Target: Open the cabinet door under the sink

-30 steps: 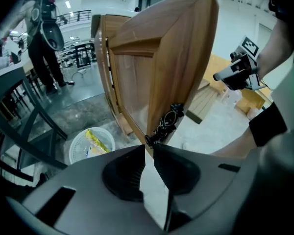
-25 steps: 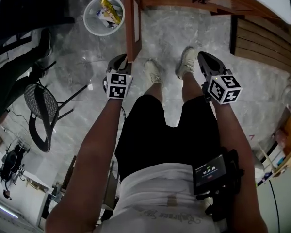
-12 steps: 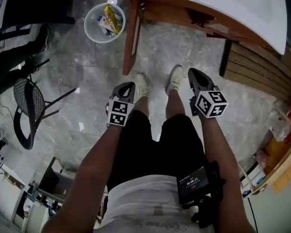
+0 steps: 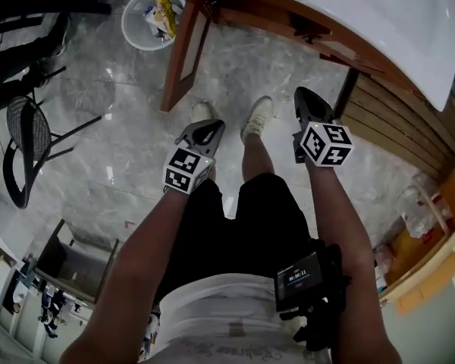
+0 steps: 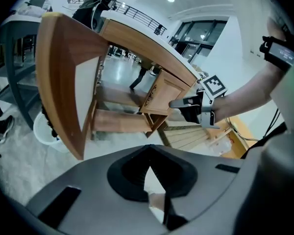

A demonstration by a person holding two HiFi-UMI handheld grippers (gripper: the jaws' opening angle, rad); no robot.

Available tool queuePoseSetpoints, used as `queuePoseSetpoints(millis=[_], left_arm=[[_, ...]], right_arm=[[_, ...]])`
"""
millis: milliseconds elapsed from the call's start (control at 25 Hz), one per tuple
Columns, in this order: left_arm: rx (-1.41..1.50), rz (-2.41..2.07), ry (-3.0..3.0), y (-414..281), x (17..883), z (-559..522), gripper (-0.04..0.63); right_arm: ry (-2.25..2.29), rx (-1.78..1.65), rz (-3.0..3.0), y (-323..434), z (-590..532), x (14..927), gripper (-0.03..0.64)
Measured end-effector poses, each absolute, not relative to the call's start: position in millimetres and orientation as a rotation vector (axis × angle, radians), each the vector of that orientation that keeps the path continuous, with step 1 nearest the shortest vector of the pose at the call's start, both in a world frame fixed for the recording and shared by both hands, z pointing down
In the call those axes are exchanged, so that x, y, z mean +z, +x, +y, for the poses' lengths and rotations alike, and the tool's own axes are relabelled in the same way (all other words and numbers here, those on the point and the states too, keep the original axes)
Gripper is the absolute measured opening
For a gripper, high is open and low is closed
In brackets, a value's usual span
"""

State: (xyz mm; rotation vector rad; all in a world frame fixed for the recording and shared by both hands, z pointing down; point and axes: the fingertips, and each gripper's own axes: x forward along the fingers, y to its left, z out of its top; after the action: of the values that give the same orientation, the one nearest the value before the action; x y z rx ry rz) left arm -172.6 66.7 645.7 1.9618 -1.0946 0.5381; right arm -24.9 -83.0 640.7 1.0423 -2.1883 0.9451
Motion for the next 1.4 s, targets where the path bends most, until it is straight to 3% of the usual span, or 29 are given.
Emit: queuePoseSetpoints(millis=[400, 560, 760, 1240, 1400], left_arm=[[0.443, -1.122, 1.884, -128, 643, 45, 0.009], [0.405, -1.159, 1.873, -121, 638, 31, 0.010], [0.360, -1.215, 1.821, -116, 637, 32, 0.009], [0.324, -1.311, 1.711, -110, 647, 60, 0.009], [0.312, -1.299, 1.706, -104, 655, 67, 0.009]], right_arm=[[1.010, 1.087, -2.169, -13, -144, 674, 0.019], [1.068, 1.183, -2.127, -13, -169, 686, 0.092], [1.060, 1.336, -2.116, -26, -190, 700, 0.133], [1.181, 1.378, -2.056, -26, -218, 711, 0.132], [1.183, 1.378, -2.062, -31, -214, 706, 0.095]])
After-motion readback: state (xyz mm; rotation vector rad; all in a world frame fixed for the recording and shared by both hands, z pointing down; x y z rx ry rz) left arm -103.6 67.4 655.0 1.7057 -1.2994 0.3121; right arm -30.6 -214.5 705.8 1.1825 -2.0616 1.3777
